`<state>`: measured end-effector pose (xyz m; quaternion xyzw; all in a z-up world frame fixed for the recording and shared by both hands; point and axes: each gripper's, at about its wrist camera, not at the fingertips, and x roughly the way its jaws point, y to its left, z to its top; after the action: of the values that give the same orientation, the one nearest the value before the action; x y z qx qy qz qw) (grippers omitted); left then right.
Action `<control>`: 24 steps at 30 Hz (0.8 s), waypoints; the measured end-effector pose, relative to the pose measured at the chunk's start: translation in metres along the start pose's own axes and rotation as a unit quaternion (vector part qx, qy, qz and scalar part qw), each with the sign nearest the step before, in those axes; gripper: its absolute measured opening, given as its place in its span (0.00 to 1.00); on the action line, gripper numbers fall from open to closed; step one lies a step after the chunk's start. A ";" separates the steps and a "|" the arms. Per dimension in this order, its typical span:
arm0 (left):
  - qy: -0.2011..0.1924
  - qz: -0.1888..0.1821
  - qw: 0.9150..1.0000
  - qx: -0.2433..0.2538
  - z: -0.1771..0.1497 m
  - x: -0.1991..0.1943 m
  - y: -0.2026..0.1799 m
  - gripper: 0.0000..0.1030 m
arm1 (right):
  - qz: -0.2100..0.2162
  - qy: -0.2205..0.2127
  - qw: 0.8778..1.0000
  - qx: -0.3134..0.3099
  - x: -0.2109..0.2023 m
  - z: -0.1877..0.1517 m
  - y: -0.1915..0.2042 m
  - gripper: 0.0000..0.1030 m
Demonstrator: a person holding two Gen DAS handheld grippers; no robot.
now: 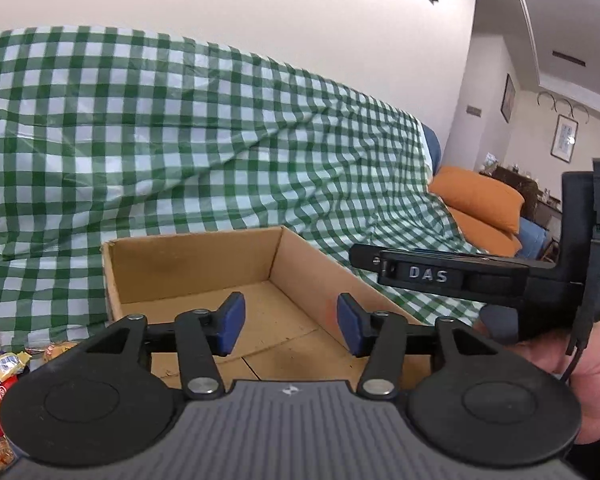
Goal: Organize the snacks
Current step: 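Grasp the yellow wafer bar with the left tool while the right tool grasps the chocolate bar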
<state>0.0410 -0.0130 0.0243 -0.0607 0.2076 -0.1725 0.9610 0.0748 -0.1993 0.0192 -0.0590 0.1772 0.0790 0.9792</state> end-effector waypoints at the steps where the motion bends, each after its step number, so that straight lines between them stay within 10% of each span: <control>1: -0.004 0.003 1.000 0.001 0.000 -0.001 0.001 0.55 | -0.001 -0.007 1.000 0.006 -0.001 0.000 -0.001 0.77; 12: 0.009 0.061 0.998 -0.022 0.009 -0.026 0.046 0.47 | 0.011 -0.004 0.999 0.031 -0.001 0.001 0.021 0.76; 16: 0.041 0.115 0.992 -0.015 0.032 -0.031 0.097 0.11 | 0.029 -0.002 0.999 0.026 -0.001 0.000 0.039 0.59; 24: 0.110 0.220 0.968 -0.039 0.010 -0.033 0.218 0.11 | 0.101 0.014 0.995 0.002 0.002 -0.005 0.081 0.38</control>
<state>0.0839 0.2026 0.0046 -0.0318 0.3272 0.0463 0.9433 0.0609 -0.1203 0.0070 -0.0400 0.1960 0.1765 0.9638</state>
